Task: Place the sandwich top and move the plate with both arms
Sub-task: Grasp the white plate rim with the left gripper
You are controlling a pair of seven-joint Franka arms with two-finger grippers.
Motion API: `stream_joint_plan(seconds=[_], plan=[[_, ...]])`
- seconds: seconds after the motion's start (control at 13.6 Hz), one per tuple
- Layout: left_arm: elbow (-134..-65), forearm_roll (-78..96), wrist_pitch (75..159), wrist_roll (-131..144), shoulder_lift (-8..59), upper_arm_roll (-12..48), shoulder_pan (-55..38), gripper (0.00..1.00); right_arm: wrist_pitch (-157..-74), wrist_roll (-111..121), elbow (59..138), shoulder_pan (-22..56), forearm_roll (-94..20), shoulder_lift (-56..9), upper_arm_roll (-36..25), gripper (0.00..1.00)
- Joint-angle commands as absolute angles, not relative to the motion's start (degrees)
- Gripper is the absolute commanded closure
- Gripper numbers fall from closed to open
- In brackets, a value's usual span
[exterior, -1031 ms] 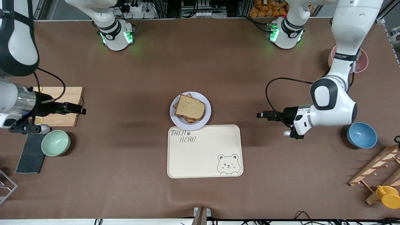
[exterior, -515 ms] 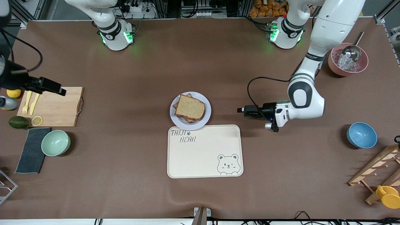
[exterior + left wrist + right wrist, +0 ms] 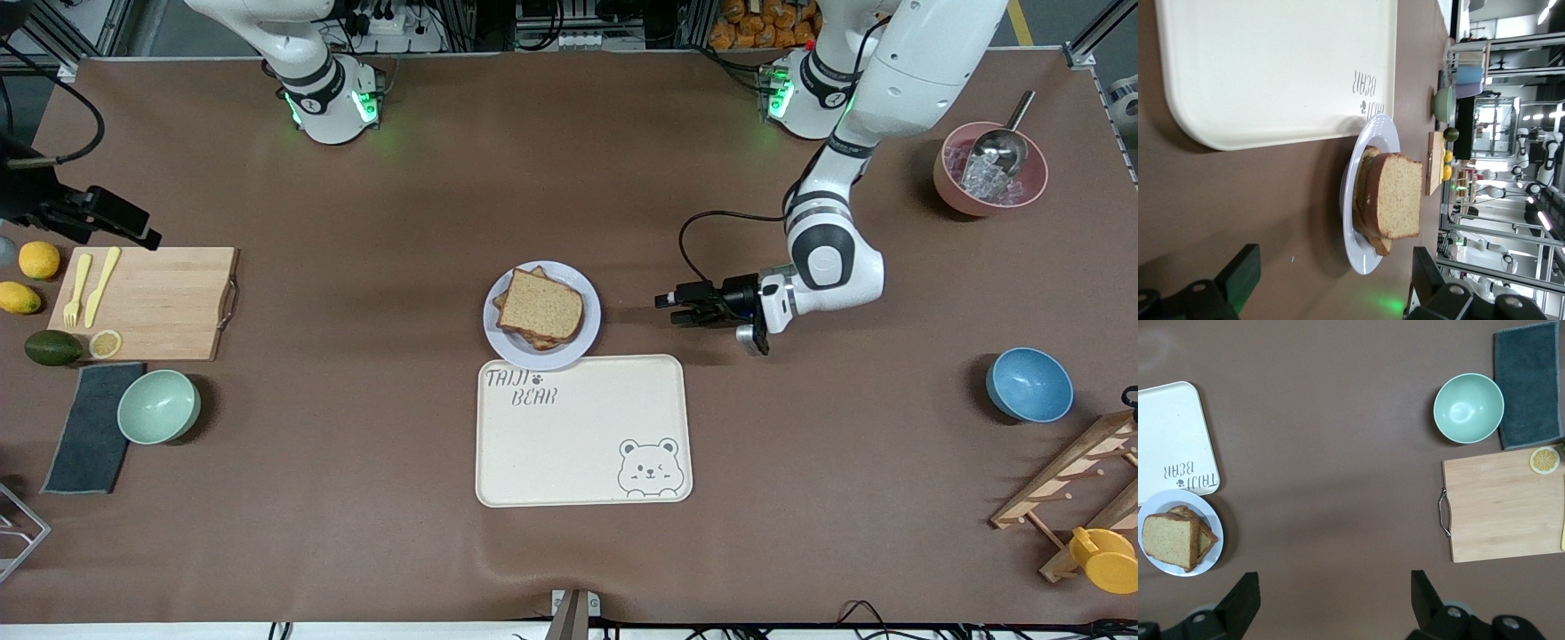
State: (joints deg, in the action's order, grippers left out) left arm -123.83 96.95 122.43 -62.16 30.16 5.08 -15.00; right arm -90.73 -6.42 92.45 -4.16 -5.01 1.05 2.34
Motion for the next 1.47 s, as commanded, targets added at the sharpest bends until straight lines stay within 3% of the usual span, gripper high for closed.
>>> stream_joint_plan(seconds=[0.0,0.44,0.52,0.59,1.03,1.4], plan=[[-123.5,103.9,123.0,-68.0,32.5,7.1,-15.6,0.08,-92.2,-6.3,93.0,-4.4,-3.7,1.8,3.4,0.00],[-123.0,108.1,122.0,-72.9,35.6,9.2,-14.9,0.22,-92.3,-6.5,91.2,-3.3,-3.2,0.8,3.6,0.00],[-122.9,108.7,121.9,-72.9,35.8,9.5,-15.0,0.34,-92.3,-6.6,90.2,-3.2,-3.2,0.3,3.6,0.00],[-122.9,109.2,122.0,-72.9,35.9,9.7,-15.0,0.39,-92.2,-6.9,89.8,-2.4,-3.0,0.1,3.7,0.00],[-120.9,110.0,121.2,-75.0,38.8,10.7,-15.2,0.43,-92.1,-9.1,89.3,-1.8,-2.1,0.1,3.6,0.00],[-118.9,110.9,121.2,-74.9,40.1,11.4,-15.5,0.54,-92.0,-9.6,89.3,-2.2,-2.2,-0.1,3.5,0.00]])
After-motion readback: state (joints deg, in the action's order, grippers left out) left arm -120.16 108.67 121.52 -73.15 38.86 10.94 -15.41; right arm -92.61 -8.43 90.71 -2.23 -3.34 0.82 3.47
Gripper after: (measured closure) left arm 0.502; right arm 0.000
